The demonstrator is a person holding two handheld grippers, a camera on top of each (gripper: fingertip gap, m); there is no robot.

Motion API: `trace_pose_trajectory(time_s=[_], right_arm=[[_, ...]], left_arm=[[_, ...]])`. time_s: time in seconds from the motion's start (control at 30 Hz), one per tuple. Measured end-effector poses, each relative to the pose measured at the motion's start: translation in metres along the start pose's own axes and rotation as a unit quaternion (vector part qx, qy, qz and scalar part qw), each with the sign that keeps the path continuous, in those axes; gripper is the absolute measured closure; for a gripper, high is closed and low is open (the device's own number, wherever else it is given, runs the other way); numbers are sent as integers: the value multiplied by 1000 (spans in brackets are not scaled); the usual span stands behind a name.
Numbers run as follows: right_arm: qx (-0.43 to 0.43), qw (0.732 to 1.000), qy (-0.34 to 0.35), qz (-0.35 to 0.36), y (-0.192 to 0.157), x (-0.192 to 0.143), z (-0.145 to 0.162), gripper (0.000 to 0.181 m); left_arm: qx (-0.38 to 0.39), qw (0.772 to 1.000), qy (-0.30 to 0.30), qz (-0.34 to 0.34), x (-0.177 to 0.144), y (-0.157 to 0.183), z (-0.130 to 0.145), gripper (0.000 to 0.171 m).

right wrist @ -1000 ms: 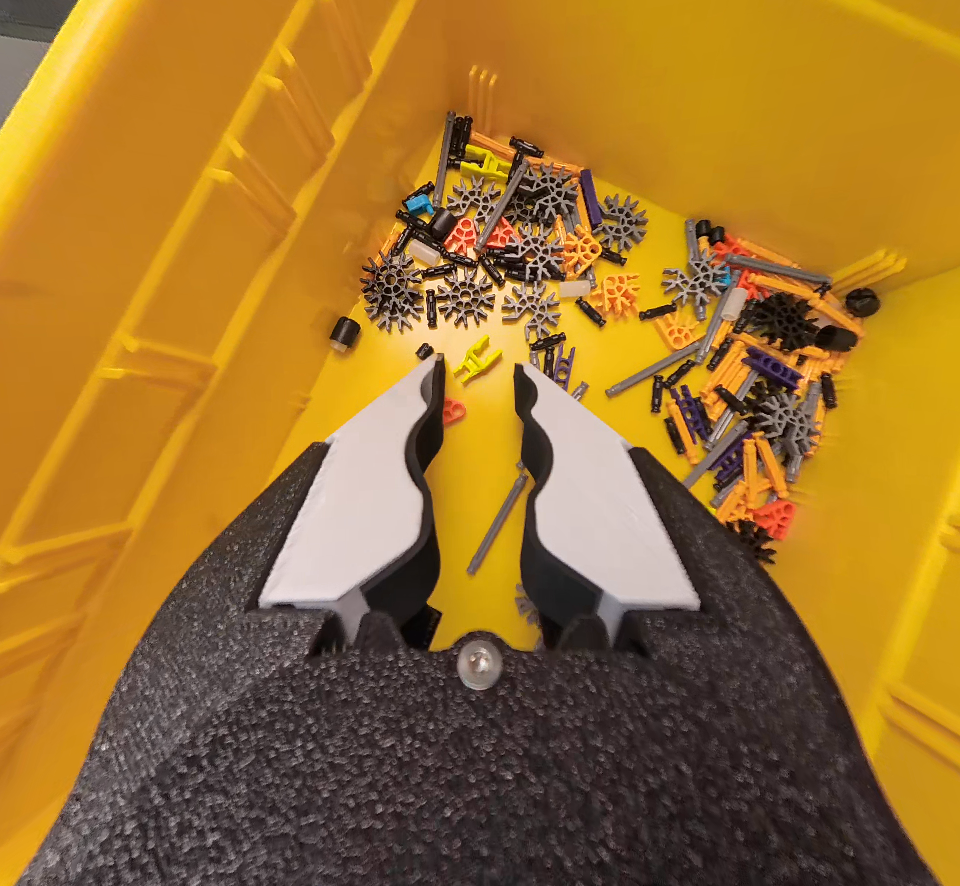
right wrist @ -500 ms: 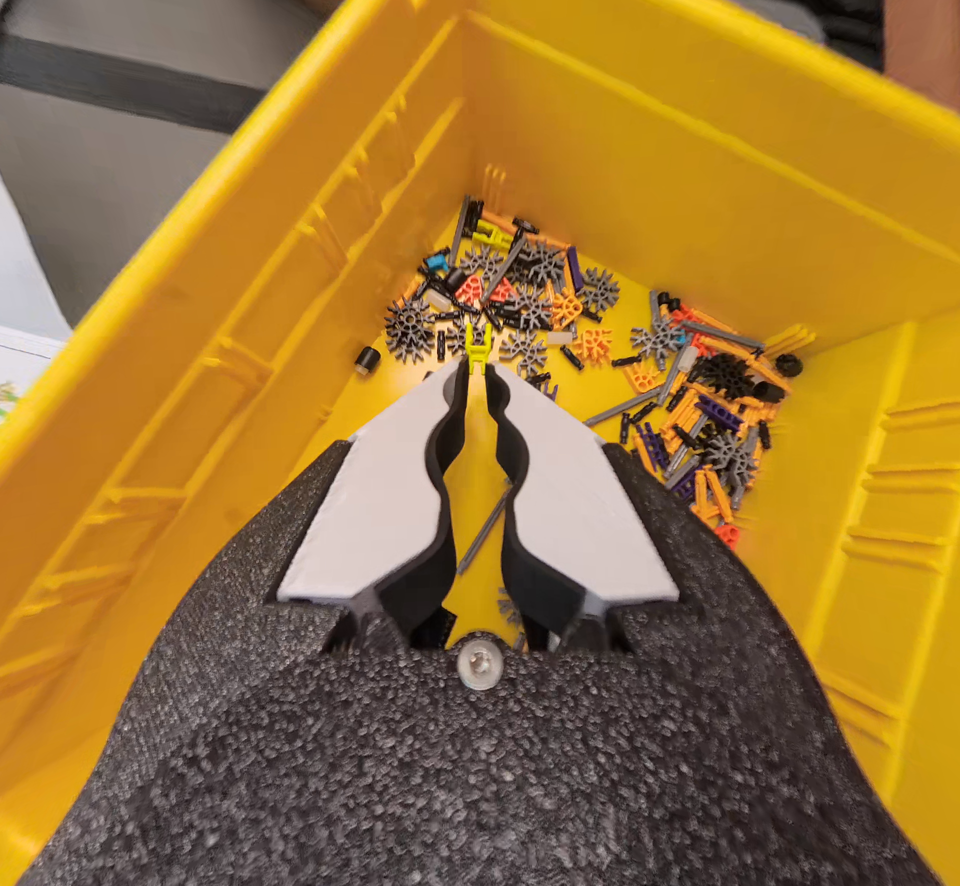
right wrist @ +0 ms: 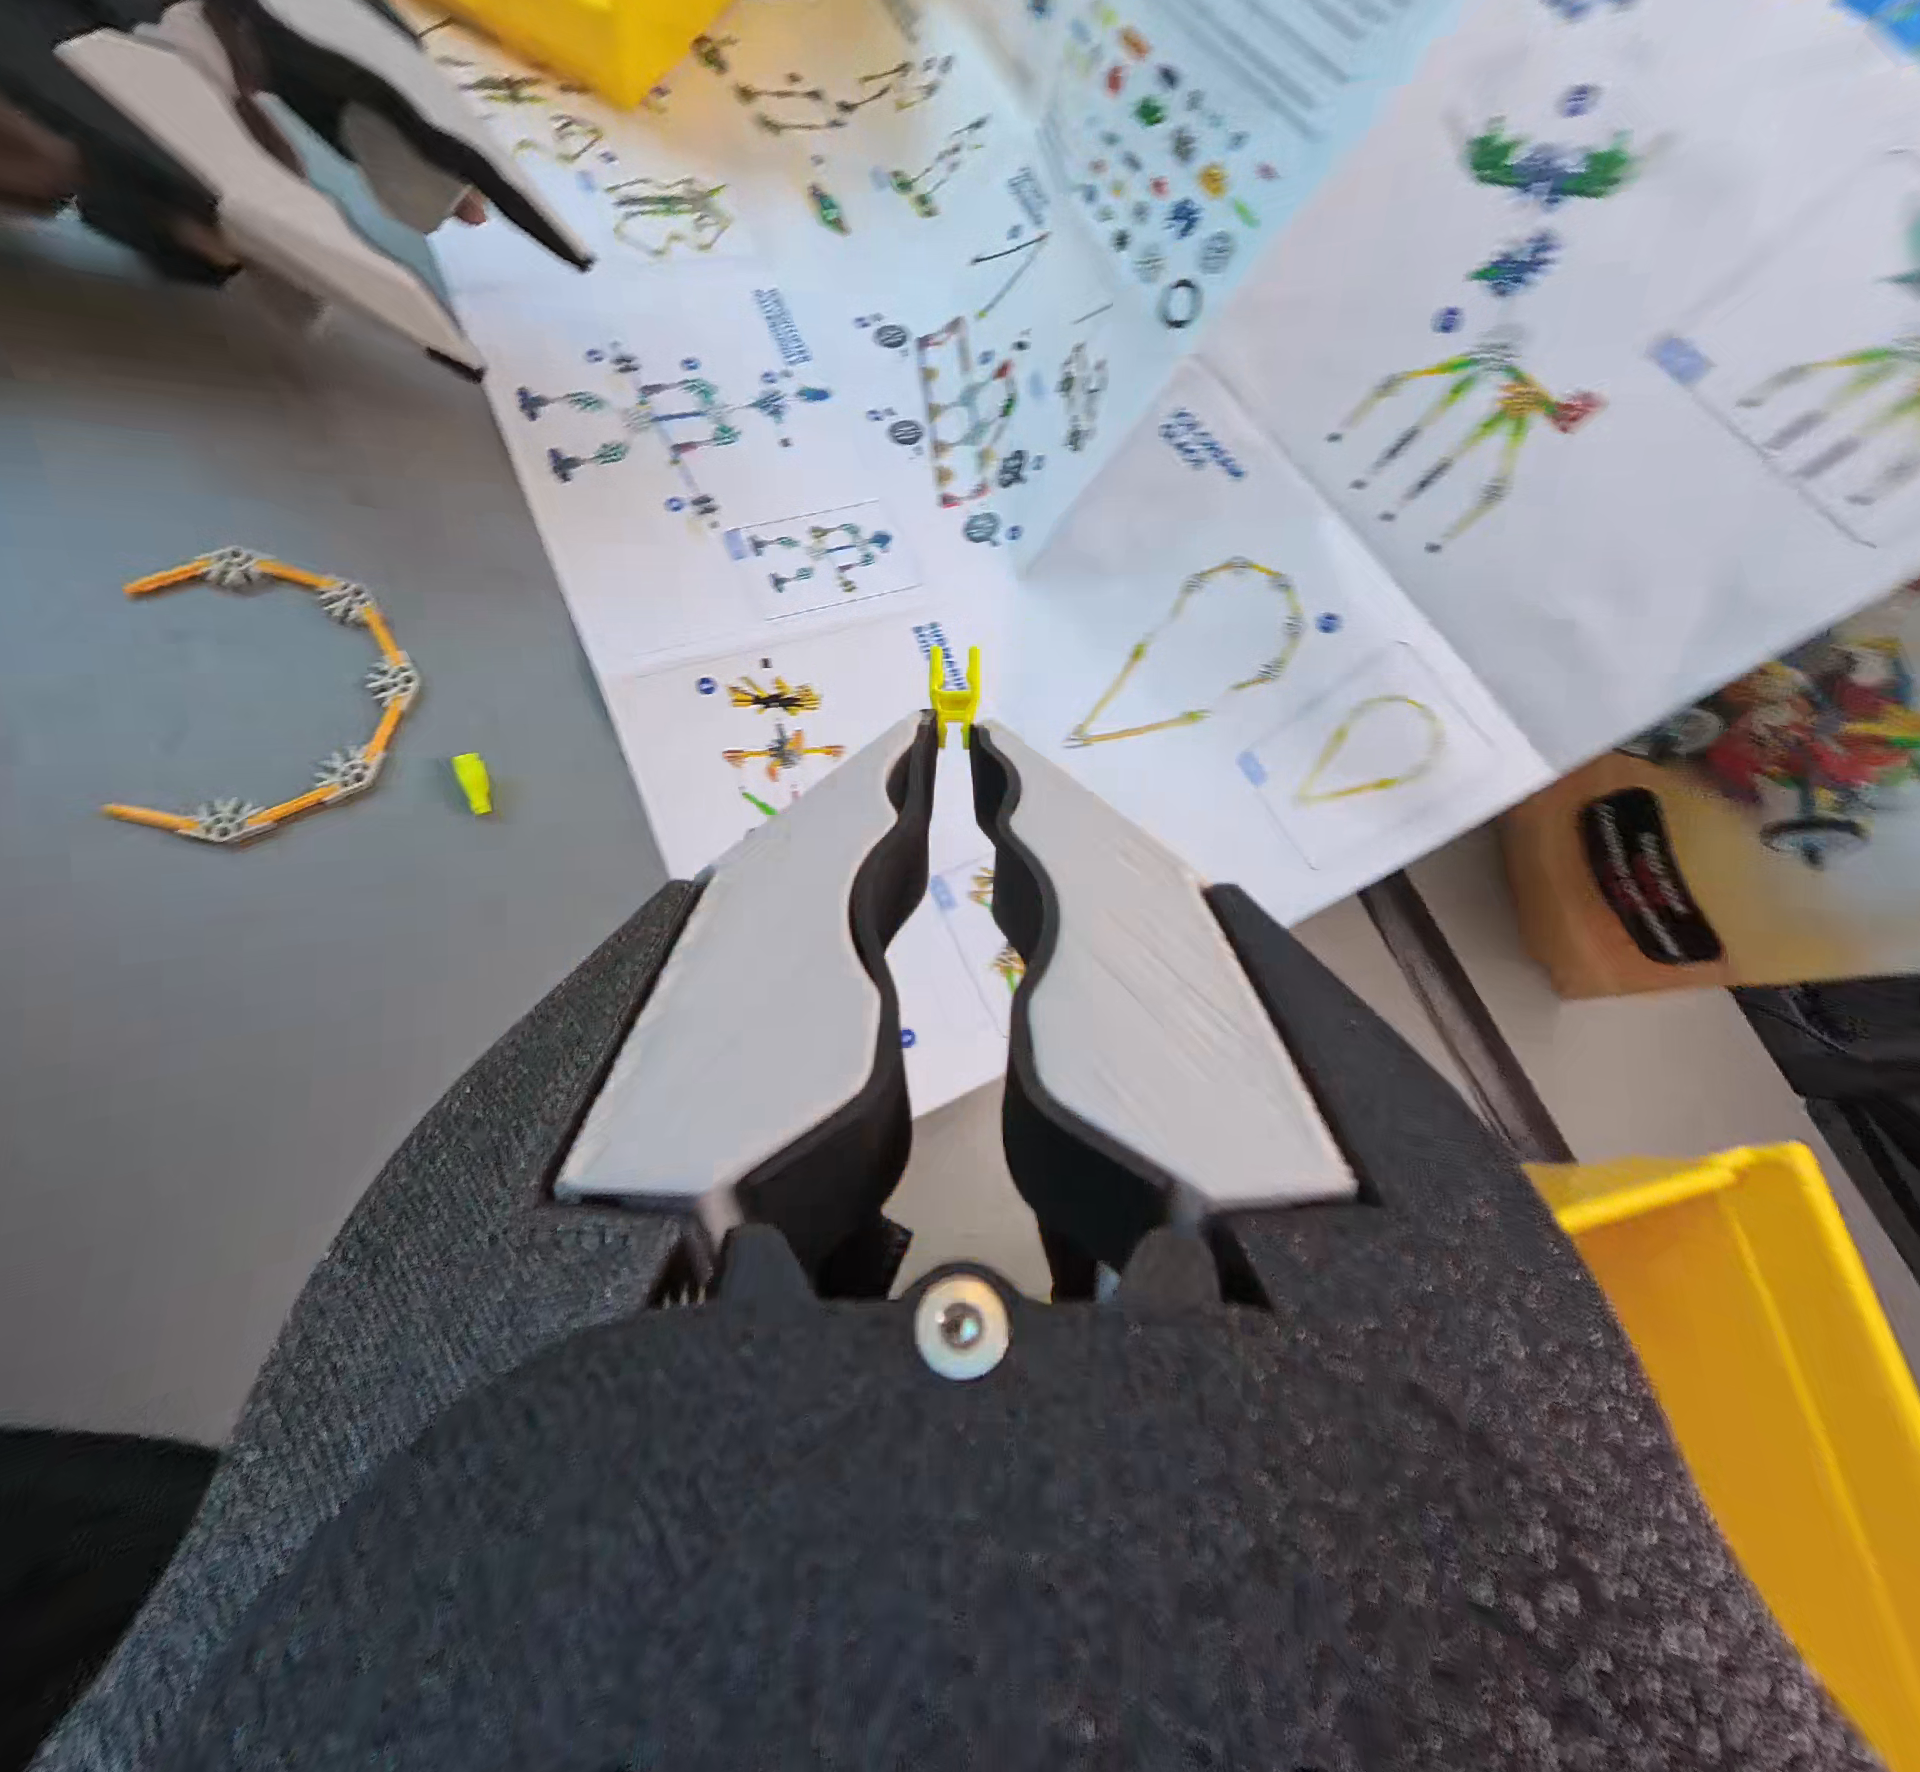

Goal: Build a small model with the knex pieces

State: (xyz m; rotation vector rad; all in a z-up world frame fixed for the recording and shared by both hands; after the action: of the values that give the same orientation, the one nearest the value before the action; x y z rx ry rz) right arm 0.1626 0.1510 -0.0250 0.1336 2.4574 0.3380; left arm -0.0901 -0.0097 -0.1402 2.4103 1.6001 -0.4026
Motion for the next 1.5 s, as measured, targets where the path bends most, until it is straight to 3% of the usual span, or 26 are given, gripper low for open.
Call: trace_pose_trajectory(time_s=[0.17, 0.3, 0.4, 0.5, 0.57, 0.73, 0.93, 0.97, 1.07, 1.17, 1.27, 1.37, 1.5], right_arm=[[-1, 995, -53, -80, -55, 53, 0, 177], [32, 990, -77, -116, -105, 92, 18, 176], [87, 986, -60, -127, -134, 109, 28, 176], [122, 982, -46, -139, -151, 118, 25, 176], [106, 984, -57, -134, -158, 123, 20, 176], [69, 984, -71, -150, -188, 139, -4, 176], [-2, 984, -89, -152, -227, 161, -21, 175], [-11, 985, -88, -150, -229, 162, -21, 166], [-3, 986, -37, -163, -219, 149, -28, 149], [64, 984, 52, -157, -176, 120, -33, 150], [115, 979, 109, -128, -128, 90, -17, 153], [115, 982, 104, -108, -101, 75, 15, 154], [65, 989, 67, -118, -104, 74, 42, 154]], left_arm=[[6, 1000, -8, -29, -1, -9, 5, 115], [-13, 999, 2, -31, -5, -15, 4, 114], [-11, 1000, -1, -11, -3, -11, 3, 115], [3, 999, -13, 52, 2, 6, 3, 122], [16, 996, -19, 91, 4, 19, 4, 129], [77, 991, -29, 104, 3, 31, 3, 140], [67, 994, -20, 83, -2, 22, 0, 138], [66, 995, -17, 74, -3, 19, -1, 135], [57, 996, -7, 63, -6, 13, -3, 131], [59, 996, -12, 72, -11, 11, -4, 129], [80, 992, -29, 97, -16, 13, -3, 129], [94, 989, -42, 105, -18, 13, -1, 130], [99, 988, -49, 105, -19, 12, 3, 132]])
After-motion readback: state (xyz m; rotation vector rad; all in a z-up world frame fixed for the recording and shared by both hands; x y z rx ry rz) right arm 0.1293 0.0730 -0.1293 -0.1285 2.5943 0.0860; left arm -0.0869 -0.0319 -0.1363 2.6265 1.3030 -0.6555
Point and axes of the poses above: each gripper's, where its closed fingertips meet, x out along the fingers, z out of its underside, y = z × x across the jaws, the point moved 7 cm from there along -x, back along the fingers, and after that the axes turned 1 degree about x, right-handed, at the moved point
